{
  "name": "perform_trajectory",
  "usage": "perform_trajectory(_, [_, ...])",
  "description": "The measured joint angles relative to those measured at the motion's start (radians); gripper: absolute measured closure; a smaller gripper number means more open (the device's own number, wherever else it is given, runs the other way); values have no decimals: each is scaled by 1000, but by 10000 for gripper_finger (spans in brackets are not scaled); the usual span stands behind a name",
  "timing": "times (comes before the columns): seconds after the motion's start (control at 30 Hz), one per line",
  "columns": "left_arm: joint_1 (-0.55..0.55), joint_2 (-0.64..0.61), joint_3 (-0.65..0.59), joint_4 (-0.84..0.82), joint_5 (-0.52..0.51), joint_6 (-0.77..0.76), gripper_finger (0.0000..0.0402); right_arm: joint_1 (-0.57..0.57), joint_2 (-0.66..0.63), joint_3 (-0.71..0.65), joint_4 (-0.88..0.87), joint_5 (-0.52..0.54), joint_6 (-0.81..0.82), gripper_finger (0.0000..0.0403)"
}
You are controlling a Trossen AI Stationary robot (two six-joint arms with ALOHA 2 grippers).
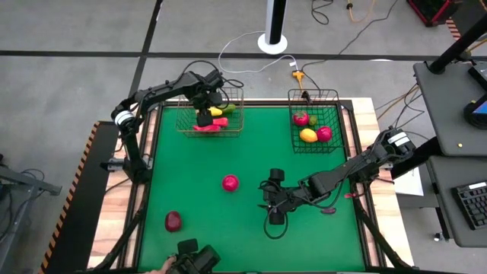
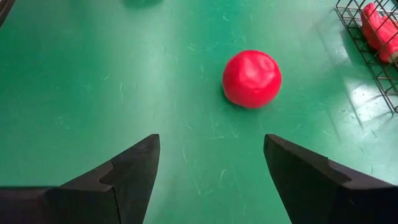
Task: Sort produce into baskets
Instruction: Put the yellow corn into the gold wire basket
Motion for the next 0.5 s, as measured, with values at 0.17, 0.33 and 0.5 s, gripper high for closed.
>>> perform_trajectory(0.17, [0, 0, 0, 0, 0, -1, 231, 0, 0, 0, 0, 0, 0, 119])
perform_trajectory(0.33, [0, 0, 0, 1, 1, -8, 231, 0, 0, 0, 0, 0, 0, 121])
perform_trajectory(0.5, [0, 0, 0, 1, 1, -16, 215, 0, 0, 0, 0, 0, 0, 119])
